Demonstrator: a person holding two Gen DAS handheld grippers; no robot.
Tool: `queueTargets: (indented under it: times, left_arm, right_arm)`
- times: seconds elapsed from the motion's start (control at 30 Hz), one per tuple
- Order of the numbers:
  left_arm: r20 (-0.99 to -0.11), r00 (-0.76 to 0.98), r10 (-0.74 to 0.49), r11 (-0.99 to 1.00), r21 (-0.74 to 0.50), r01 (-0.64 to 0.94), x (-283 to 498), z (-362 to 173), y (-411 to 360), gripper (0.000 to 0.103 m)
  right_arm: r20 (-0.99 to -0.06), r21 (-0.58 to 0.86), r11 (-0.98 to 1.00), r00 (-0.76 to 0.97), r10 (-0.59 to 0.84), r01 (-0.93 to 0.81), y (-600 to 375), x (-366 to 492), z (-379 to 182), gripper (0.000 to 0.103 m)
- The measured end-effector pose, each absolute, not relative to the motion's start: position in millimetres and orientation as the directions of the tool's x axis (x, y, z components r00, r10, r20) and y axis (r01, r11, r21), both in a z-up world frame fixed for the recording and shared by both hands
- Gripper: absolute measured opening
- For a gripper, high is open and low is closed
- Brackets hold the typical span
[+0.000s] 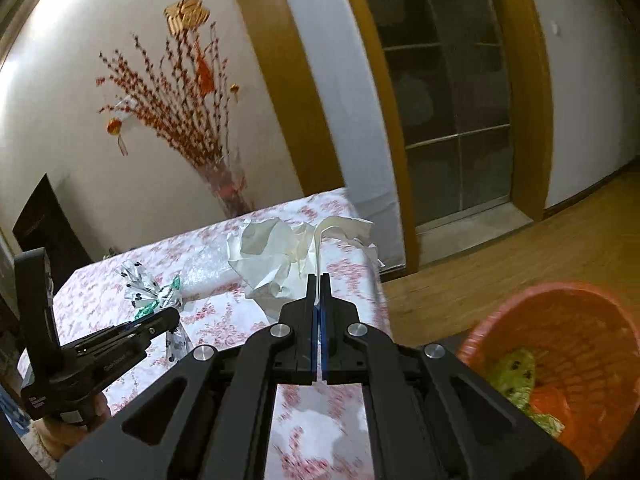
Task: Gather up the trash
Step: 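Carry both items over the wastebasket and open both tools to drop them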
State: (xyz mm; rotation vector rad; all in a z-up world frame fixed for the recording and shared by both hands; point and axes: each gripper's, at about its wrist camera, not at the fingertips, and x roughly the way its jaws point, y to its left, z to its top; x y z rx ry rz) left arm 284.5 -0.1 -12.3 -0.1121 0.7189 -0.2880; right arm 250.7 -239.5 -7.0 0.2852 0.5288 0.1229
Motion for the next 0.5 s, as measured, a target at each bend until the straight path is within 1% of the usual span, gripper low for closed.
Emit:
queueTargets:
  times: [0.5]
  left_arm:
    - [-0.583,0.652,-0.485,0.864,-0.202,0.462,229,20,-113,0.012]
  right_arm:
    - [-0.411,0.262,0.95,0.91,-0.049,0.17,-316,163,13,0.0]
